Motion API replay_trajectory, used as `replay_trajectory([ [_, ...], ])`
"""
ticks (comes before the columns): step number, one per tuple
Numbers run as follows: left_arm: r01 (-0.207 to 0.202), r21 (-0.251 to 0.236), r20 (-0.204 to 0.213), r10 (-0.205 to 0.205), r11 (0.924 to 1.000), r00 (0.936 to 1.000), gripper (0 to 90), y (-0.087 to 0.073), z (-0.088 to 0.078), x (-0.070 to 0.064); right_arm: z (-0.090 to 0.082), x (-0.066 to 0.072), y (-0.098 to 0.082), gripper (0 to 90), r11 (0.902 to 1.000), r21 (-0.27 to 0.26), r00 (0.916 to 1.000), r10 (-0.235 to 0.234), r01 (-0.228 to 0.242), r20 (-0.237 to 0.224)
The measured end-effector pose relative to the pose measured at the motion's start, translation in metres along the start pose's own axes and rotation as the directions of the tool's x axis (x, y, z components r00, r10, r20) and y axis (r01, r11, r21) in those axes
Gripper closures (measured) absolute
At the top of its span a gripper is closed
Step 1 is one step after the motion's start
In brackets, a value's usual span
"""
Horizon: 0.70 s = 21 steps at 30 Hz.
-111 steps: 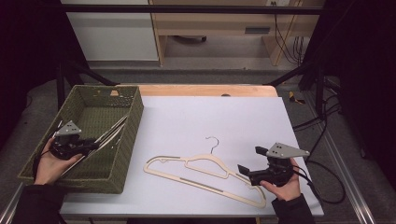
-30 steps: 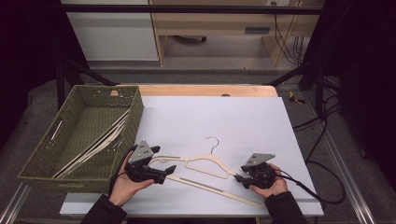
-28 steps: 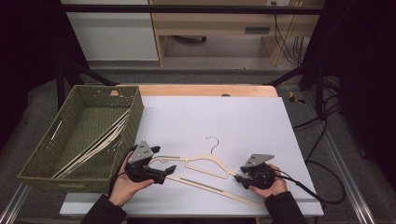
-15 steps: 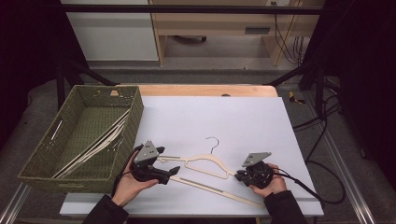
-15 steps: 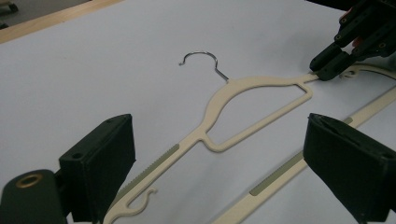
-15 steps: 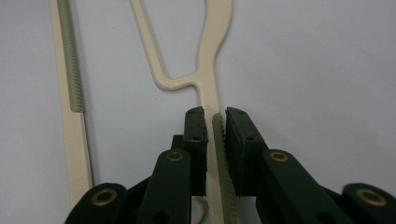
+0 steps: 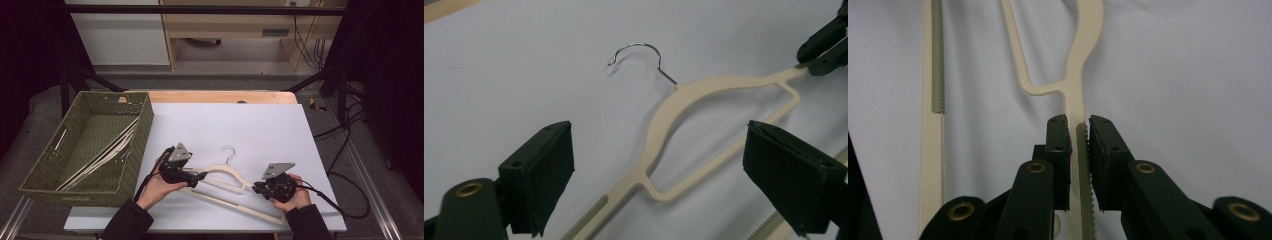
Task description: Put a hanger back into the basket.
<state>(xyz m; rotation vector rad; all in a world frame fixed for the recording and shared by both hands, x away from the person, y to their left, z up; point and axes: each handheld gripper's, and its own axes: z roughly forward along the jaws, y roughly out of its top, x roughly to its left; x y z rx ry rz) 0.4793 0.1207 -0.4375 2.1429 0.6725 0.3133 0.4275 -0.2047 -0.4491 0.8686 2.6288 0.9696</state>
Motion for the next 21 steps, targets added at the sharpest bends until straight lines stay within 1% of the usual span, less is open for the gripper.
replay_trajectory([
  [1,0.001,0.014,0.005,-0.001,0.9999,1.0000,14.8,0.001,0.005,0.000,-0.001,0.001,0.001,80.1,1.0000,-0.002,1.0000,-0.008,0.008,0.003],
  [3,0.000,0.039,0.012,0.000,0.9992,0.9999,16.9,0.002,0.016,0.001,-0.004,0.003,0.002,80.1,1.0000,0.000,1.0000,-0.007,0.007,0.003],
  [4,-0.006,0.056,0.016,0.005,0.9984,0.9999,18.3,0.003,0.021,0.002,-0.004,0.002,0.002,80.1,0.9999,-0.003,0.9999,-0.013,0.013,0.004],
  [5,-0.008,0.069,0.019,0.007,0.9976,0.9998,19.6,0.004,0.026,0.002,-0.004,0.003,0.002,80.1,0.9999,-0.007,1.0000,-0.008,0.008,-0.002],
  [7,-0.023,0.103,0.023,0.020,0.9945,0.9995,22.9,0.005,0.034,0.003,-0.005,0.004,0.003,80.1,1.0000,0.000,1.0000,-0.003,0.003,0.005],
  [8,-0.021,0.112,0.027,0.019,0.9935,0.9995,23.7,0.005,0.039,0.003,-0.005,0.004,0.003,80.1,0.9999,-0.003,0.9999,-0.012,0.012,0.007],
  [9,-0.033,0.122,0.032,0.029,0.9919,0.9991,25.7,0.006,0.042,0.003,-0.006,0.004,0.003,80.2,0.9997,-0.005,0.9997,-0.023,0.023,0.007],
  [10,-0.035,0.129,0.029,0.032,0.9911,0.9991,27.4,0.006,0.045,0.003,-0.006,0.004,0.004,80.1,0.9997,-0.007,0.9997,-0.024,0.024,0.007],
  [11,-0.040,0.136,0.031,0.036,0.9899,0.9989,28.3,0.007,0.048,0.003,-0.007,0.005,0.004,80.1,0.9998,-0.005,0.9998,-0.021,0.021,0.008],
  [12,-0.047,0.141,0.038,0.042,0.9888,0.9984,30.4,0.008,0.050,0.003,-0.008,0.005,0.004,80.2,0.9994,-0.007,0.9994,-0.033,0.033,0.009],
  [14,-0.052,0.156,0.043,0.045,0.9865,0.9980,33.2,0.009,0.055,0.003,-0.010,0.006,0.006,80.1,0.9995,-0.011,0.9995,-0.030,0.030,0.010],
  [15,-0.060,0.162,0.047,0.053,0.9850,0.9975,35.4,0.009,0.056,0.003,-0.011,0.006,0.006,80.1,0.9992,-0.012,0.9992,-0.037,0.037,0.012],
  [16,-0.065,0.164,0.049,0.058,0.9843,0.9971,38.2,0.009,0.058,0.003,-0.012,0.008,0.007,80.1,0.9995,-0.006,0.9994,-0.032,0.032,0.010],
  [17,-0.078,0.171,0.052,0.070,0.9822,0.9962,40.6,0.010,0.060,0.004,-0.013,0.008,0.007,80.1,0.9993,-0.013,0.9993,-0.035,0.035,0.014],
  [18,-0.073,0.173,0.056,0.065,0.9822,0.9964,43.6,0.009,0.061,0.004,-0.013,0.008,0.008,80.2,0.9989,-0.020,0.9990,-0.043,0.043,0.012],
  [19,-0.090,0.184,0.059,0.080,0.9789,0.9950,46.5,0.009,0.062,0.005,-0.015,0.009,0.009,80.2,0.9992,-0.012,0.9991,-0.038,0.038,0.019],
  [20,-0.099,0.192,0.060,0.089,0.9763,0.9942,48.9,0.009,0.063,0.005,-0.016,0.010,0.009,80.2,0.9987,-0.019,0.9987,-0.047,0.047,0.022],
  [21,-0.106,0.202,0.061,0.095,0.9737,0.9936,51.9,0.008,0.064,0.005,-0.017,0.010,0.009,80.2,0.9987,-0.021,0.9987,-0.046,0.047,0.020],
])
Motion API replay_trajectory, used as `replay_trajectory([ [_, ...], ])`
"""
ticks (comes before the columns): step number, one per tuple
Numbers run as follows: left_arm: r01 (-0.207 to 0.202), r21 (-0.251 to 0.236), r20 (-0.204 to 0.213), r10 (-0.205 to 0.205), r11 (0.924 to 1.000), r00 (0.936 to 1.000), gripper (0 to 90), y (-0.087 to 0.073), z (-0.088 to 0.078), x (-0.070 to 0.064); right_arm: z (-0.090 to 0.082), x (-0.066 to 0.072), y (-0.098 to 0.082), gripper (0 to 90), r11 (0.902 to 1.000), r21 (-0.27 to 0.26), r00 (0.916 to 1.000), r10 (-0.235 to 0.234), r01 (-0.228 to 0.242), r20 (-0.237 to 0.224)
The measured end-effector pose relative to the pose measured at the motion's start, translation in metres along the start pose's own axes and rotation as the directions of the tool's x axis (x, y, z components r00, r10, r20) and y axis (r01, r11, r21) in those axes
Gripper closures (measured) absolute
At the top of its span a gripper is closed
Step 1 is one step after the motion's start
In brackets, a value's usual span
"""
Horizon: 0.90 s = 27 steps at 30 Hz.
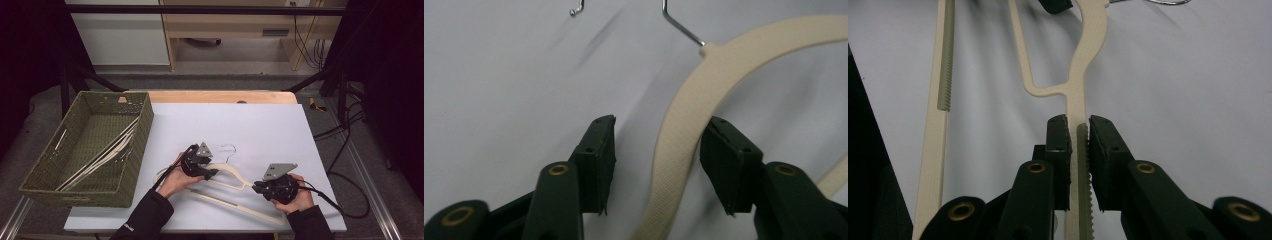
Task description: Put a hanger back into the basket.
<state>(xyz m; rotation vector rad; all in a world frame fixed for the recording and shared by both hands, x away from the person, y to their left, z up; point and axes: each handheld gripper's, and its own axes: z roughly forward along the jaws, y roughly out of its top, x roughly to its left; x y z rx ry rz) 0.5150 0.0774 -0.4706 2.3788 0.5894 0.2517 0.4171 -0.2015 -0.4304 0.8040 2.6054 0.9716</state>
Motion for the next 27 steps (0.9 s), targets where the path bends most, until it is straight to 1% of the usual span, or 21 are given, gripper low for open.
replay_trajectory([
  [1,-0.007,0.000,0.001,0.007,1.0000,1.0000,54.9,0.000,0.000,0.001,-0.001,0.001,0.001,80.2,1.0000,0.002,1.0000,0.004,-0.004,0.003],
  [2,-0.002,-0.006,0.016,0.002,1.0000,0.9999,57.8,0.000,-0.001,0.001,-0.001,0.001,0.001,80.2,1.0000,-0.002,1.0000,-0.003,0.003,0.004],
  [3,-0.012,-0.007,0.031,0.012,0.9999,0.9994,62.6,0.000,-0.001,0.000,-0.002,0.000,0.001,80.1,0.9999,-0.009,0.9999,-0.012,0.012,0.000],
  [5,-0.035,-0.001,0.027,0.035,0.9994,0.9990,70.7,0.000,-0.002,-0.003,-0.001,0.000,0.001,80.1,0.9999,-0.009,0.9999,-0.012,0.012,0.001],
  [6,-0.055,0.004,0.015,0.055,0.9985,0.9984,71.2,0.001,-0.002,-0.004,-0.001,0.001,0.001,80.1,0.9999,-0.004,0.9999,-0.012,0.012,0.000],
  [7,-0.066,0.004,0.010,0.066,0.9978,0.9977,71.7,0.001,-0.003,-0.005,-0.001,0.001,0.001,80.1,1.0000,-0.002,1.0000,-0.004,0.004,-0.003],
  [8,-0.077,0.004,0.005,0.077,0.9970,0.9970,72.0,0.001,-0.004,-0.006,-0.001,0.001,0.000,80.0,0.9999,0.004,0.9999,-0.015,0.015,0.002],
  [9,-0.081,0.004,0.007,0.081,0.9967,0.9967,72.6,0.001,-0.006,-0.007,-0.001,0.001,0.000,80.0,0.9999,0.004,0.9999,-0.013,0.013,0.003],
  [13,-0.115,-0.014,-0.014,0.115,0.9933,0.9933,73.5,0.002,-0.015,-0.010,-0.001,0.000,-0.001,79.9,1.0000,-0.006,1.0000,-0.005,0.005,-0.003],
  [15,-0.135,-0.027,-0.022,0.135,0.9904,0.9906,73.9,0.003,-0.020,-0.013,-0.001,0.000,-0.002,80.0,1.0000,0.003,1.0000,0.002,-0.002,0.000],
  [16,-0.141,-0.038,-0.031,0.140,0.9893,0.9897,74.0,0.003,-0.022,-0.015,0.000,0.000,-0.002,80.1,0.9999,0.006,0.9999,0.015,-0.015,-0.003],
  [17,-0.159,-0.036,-0.042,0.157,0.9867,0.9867,74.2,0.003,-0.025,-0.016,0.001,-0.001,-0.003,80.2,1.0000,0.006,1.0000,-0.006,0.006,0.000],
  [18,-0.163,-0.042,-0.043,0.161,0.9857,0.9860,74.3,0.003,-0.027,-0.018,0.002,-0.001,-0.003,80.3,1.0000,0.002,1.0000,0.001,-0.001,-0.005],
  [19,-0.171,-0.044,-0.050,0.169,0.9842,0.9843,74.5,0.002,-0.029,-0.020,0.002,-0.002,-0.003,80.1,0.9999,0.014,1.0000,0.005,-0.005,-0.006],
  [20,-0.179,-0.043,-0.054,0.177,0.9829,0.9827,74.6,0.001,-0.031,-0.021,0.003,-0.003,-0.004,79.9,1.0000,0.003,0.9999,0.002,-0.002,-0.016],
  [21,-0.177,-0.046,-0.048,0.175,0.9831,0.9834,74.8,0.000,-0.032,-0.022,0.002,-0.003,-0.005,79.2,0.9998,0.000,0.9996,0.020,-0.020,-0.018],
  [22,-0.176,-0.062,-0.056,0.173,0.9825,0.9834,74.8,0.000,-0.034,-0.023,0.003,-0.004,-0.005,77.7,0.9995,-0.011,0.9992,0.029,-0.030,-0.026],
  [23,-0.188,-0.056,-0.061,0.184,0.9806,0.9810,74.9,-0.001,-0.036,-0.023,0.002,-0.004,-0.005,73.5,0.9993,-0.018,0.9991,0.033,-0.034,-0.028],
  [24,-0.186,-0.066,-0.065,0.181,0.9805,0.9813,74.9,-0.001,-0.038,-0.025,0.001,-0.005,-0.005,69.1,0.9993,-0.023,0.9991,0.030,-0.031,-0.030],
  [25,-0.185,-0.072,-0.071,0.180,0.9801,0.9811,74.9,-0.001,-0.040,-0.027,0.001,-0.005,-0.004,65.5,0.9983,-0.040,0.9987,0.042,-0.043,-0.029],
  [27,-0.188,-0.076,-0.079,0.182,0.9792,0.9801,75.0,-0.001,-0.043,-0.030,0.000,-0.006,-0.002,57.6,0.9937,-0.087,0.9967,0.067,-0.070,-0.047],
])
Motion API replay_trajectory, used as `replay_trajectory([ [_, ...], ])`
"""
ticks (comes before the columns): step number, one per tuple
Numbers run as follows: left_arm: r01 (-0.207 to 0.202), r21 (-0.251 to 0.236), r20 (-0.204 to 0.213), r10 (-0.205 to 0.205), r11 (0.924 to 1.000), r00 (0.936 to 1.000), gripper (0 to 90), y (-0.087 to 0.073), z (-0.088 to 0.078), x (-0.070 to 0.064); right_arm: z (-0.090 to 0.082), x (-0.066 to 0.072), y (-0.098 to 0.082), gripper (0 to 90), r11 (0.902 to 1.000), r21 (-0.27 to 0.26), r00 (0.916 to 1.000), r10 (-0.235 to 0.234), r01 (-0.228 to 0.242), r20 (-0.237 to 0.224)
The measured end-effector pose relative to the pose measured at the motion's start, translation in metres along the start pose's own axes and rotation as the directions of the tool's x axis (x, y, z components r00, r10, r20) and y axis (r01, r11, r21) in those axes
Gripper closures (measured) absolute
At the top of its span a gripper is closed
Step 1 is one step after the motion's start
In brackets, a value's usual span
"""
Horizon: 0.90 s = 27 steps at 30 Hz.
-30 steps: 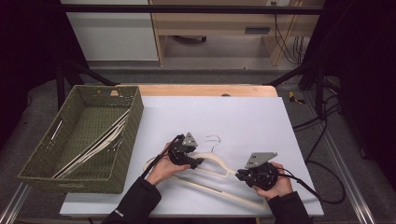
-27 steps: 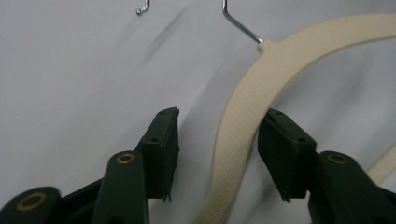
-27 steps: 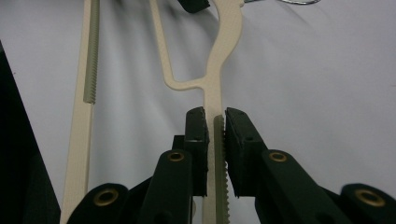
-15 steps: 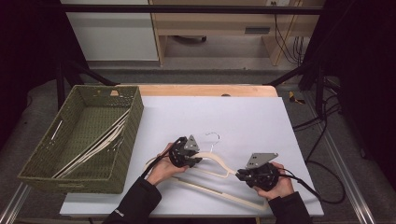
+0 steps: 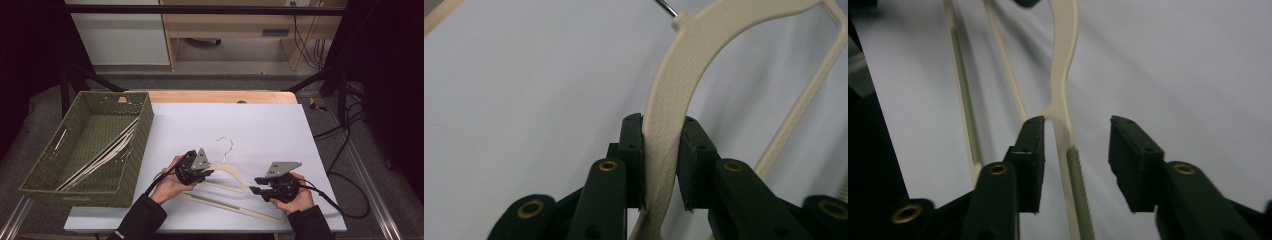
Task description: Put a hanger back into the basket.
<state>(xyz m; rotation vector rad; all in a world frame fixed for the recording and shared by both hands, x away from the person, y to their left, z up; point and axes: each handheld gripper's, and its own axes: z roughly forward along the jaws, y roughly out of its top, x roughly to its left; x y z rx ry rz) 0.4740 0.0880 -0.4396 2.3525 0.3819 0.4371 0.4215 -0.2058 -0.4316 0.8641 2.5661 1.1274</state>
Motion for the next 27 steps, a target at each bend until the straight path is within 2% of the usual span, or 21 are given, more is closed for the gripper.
replay_trajectory([
  [4,0.000,-0.012,-0.013,0.000,0.9999,0.9999,75.0,0.000,-0.004,-0.006,0.006,0.000,0.009,47.8,0.9973,-0.067,0.9996,0.028,-0.028,-0.008],
  [7,0.000,-0.021,-0.012,-0.001,0.9998,0.9999,75.0,-0.001,-0.007,-0.008,0.015,0.002,0.021,47.8,0.9951,-0.092,0.9992,0.036,-0.037,-0.017],
  [8,-0.002,-0.020,-0.009,0.002,0.9998,1.0000,75.0,-0.001,-0.008,-0.008,0.020,0.003,0.026,49.0,0.9949,-0.093,0.9991,0.039,-0.040,-0.017],
  [10,-0.001,-0.022,-0.008,0.001,0.9997,1.0000,75.0,-0.001,-0.010,-0.009,0.025,0.005,0.032,57.3,0.9953,-0.089,0.9992,0.035,-0.037,-0.017],
  [15,0.021,-0.036,0.009,-0.021,0.9991,0.9997,74.8,-0.002,-0.011,-0.009,0.042,0.007,0.038,61.7,0.9984,-0.037,0.9980,0.039,-0.041,-0.049],
  [18,0.025,-0.029,0.016,-0.025,0.9993,0.9996,74.7,-0.002,-0.011,-0.009,0.047,0.007,0.040,73.8,0.9993,-0.017,0.9970,0.034,-0.035,-0.069],
  [19,0.037,-0.030,0.024,-0.036,0.9989,0.9991,74.5,-0.003,-0.011,-0.009,0.048,0.007,0.040,77.6,0.9988,-0.017,0.9948,0.044,-0.046,-0.092],
  [22,0.089,-0.050,0.074,-0.085,0.9948,0.9937,68.2,-0.003,-0.017,-0.007,0.046,0.007,0.040,79.0,0.9985,-0.017,0.9923,0.050,-0.052,-0.114],
  [23,0.104,-0.069,0.073,-0.099,0.9922,0.9924,64.9,-0.003,-0.020,-0.007,0.044,0.007,0.041,79.3,0.9985,-0.019,0.9908,0.049,-0.052,-0.127],
  [24,0.111,-0.081,0.086,-0.104,0.9906,0.9909,60.6,-0.003,-0.024,-0.007,0.042,0.007,0.041,79.8,0.9987,-0.026,0.9898,0.041,-0.045,-0.136],
  [25,0.124,-0.086,0.105,-0.115,0.9886,0.9879,52.4,-0.003,-0.028,-0.006,0.039,0.008,0.042,80.2,0.9984,-0.027,0.9888,0.044,-0.049,-0.142],
  [27,0.162,-0.121,0.100,-0.150,0.9793,0.9836,41.0,-0.004,-0.038,-0.007,0.035,0.010,0.042,81.0,0.9984,-0.040,0.9859,0.032,-0.039,-0.164],
])
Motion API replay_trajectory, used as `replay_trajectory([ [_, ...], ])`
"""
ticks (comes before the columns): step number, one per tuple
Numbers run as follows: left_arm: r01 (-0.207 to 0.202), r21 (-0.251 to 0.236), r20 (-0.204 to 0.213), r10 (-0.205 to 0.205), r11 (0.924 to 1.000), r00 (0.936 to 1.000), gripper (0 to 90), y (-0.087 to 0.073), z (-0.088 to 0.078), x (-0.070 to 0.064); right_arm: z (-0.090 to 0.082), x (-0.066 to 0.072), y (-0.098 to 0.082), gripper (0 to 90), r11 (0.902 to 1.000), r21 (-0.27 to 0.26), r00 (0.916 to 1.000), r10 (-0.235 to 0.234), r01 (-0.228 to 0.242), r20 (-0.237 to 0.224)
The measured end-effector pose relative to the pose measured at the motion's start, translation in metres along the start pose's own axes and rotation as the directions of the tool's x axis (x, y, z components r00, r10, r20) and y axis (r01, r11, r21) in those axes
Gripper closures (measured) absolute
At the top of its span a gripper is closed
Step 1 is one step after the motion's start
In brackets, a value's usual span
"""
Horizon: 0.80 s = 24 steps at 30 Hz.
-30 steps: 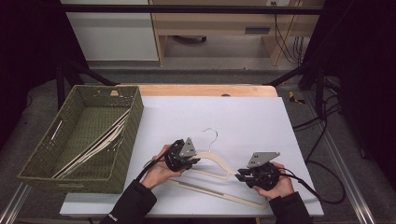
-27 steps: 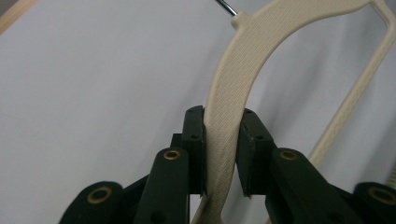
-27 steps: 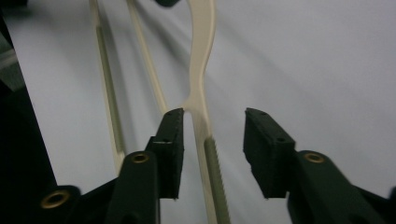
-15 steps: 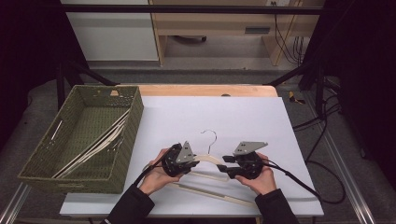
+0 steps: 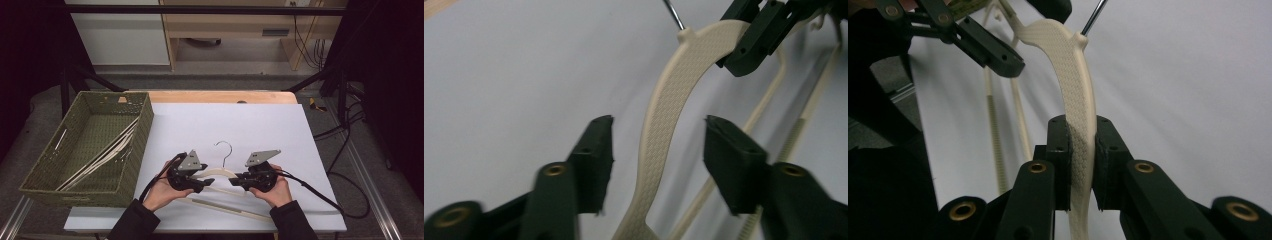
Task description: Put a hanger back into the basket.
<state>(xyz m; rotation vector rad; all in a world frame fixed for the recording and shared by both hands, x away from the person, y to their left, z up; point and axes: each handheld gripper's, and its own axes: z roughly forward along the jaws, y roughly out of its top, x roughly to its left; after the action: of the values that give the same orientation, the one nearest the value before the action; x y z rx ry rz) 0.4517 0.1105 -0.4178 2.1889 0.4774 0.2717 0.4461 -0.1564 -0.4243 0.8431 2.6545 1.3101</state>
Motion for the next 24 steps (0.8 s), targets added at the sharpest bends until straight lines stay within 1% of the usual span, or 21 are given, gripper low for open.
replay_trajectory([
  [2,0.030,-0.028,0.003,-0.030,0.9992,0.9996,32.6,0.000,-0.010,0.001,-0.005,0.004,0.002,82.1,0.9998,-0.008,0.9998,-0.016,0.016,-0.013],
  [5,0.060,-0.059,0.019,-0.059,0.9964,0.9981,26.7,-0.002,-0.024,0.003,-0.012,0.011,0.008,85.7,0.9982,-0.035,0.9982,-0.050,0.049,-0.034],
  [6,0.062,-0.069,0.013,-0.061,0.9956,0.9980,25.8,-0.002,-0.028,0.003,-0.014,0.014,0.010,87.0,0.9973,-0.046,0.9975,-0.058,0.056,-0.040],
  [7,0.058,-0.075,0.007,-0.058,0.9955,0.9983,25.7,-0.002,-0.031,0.003,-0.016,0.017,0.012,86.9,0.9960,-0.058,0.9972,-0.070,0.068,-0.027],
  [8,0.053,-0.087,0.004,-0.052,0.9949,0.9986,25.1,-0.002,-0.035,0.003,-0.018,0.019,0.014,87.0,0.9950,-0.054,0.9964,-0.084,0.084,0.005],
  [9,0.049,-0.095,0.002,-0.049,0.9943,0.9988,25.2,-0.001,-0.037,0.003,-0.020,0.021,0.015,87.1,0.9947,-0.051,0.9960,-0.089,0.089,0.012],
  [11,0.043,-0.109,-0.004,-0.043,0.9931,0.9991,25.7,0.000,-0.041,0.004,-0.023,0.022,0.017,87.1,0.9930,-0.076,0.9952,-0.094,0.091,-0.029],
  [12,0.035,-0.110,-0.004,-0.036,0.9933,0.9993,26.7,0.002,-0.042,0.003,-0.024,0.023,0.018,87.2,0.9919,-0.085,0.9939,-0.099,0.095,-0.048],
  [15,0.012,-0.112,0.017,-0.010,0.9936,0.9998,31.3,0.006,-0.040,0.001,-0.027,0.029,0.021,87.2,0.9883,-0.090,0.9908,-0.128,0.123,-0.044],
  [16,-0.001,-0.102,0.029,0.004,0.9948,0.9996,32.8,0.007,-0.039,0.000,-0.027,0.031,0.021,87.2,0.9876,-0.086,0.9898,-0.136,0.131,-0.044],
  [17,-0.011,-0.097,0.045,0.015,0.9953,0.9989,34.6,0.008,-0.037,-0.001,-0.028,0.032,0.022,87.2,0.9872,-0.085,0.9888,-0.140,0.135,-0.052],
  [19,-0.029,-0.087,0.065,0.035,0.9957,0.9973,38.7,0.010,-0.035,-0.003,-0.028,0.034,0.023,87.2,0.9856,-0.091,0.9860,-0.149,0.142,-0.074],
  [20,-0.038,-0.083,0.074,0.044,0.9958,0.9963,41.3,0.011,-0.033,-0.004,-0.028,0.035,0.023,87.1,0.9850,-0.088,0.9848,-0.155,0.148,-0.077],
  [22,-0.050,-0.074,0.077,0.056,0.9960,0.9954,47.2,0.011,-0.032,-0.006,-0.027,0.037,0.024,87.1,0.9839,-0.087,0.9829,-0.163,0.156,-0.085],
  [23,-0.060,-0.069,0.078,0.065,0.9958,0.9949,51.7,0.010,-0.032,-0.007,-0.027,0.037,0.024,87.2,0.9841,-0.084,0.9826,-0.164,0.157,-0.087],
  [24,-0.069,-0.066,0.068,0.074,0.9954,0.9949,56.6,0.010,-0.032,-0.008,-0.026,0.037,0.023,87.1,0.9839,-0.080,0.9824,-0.167,0.160,-0.084],
])
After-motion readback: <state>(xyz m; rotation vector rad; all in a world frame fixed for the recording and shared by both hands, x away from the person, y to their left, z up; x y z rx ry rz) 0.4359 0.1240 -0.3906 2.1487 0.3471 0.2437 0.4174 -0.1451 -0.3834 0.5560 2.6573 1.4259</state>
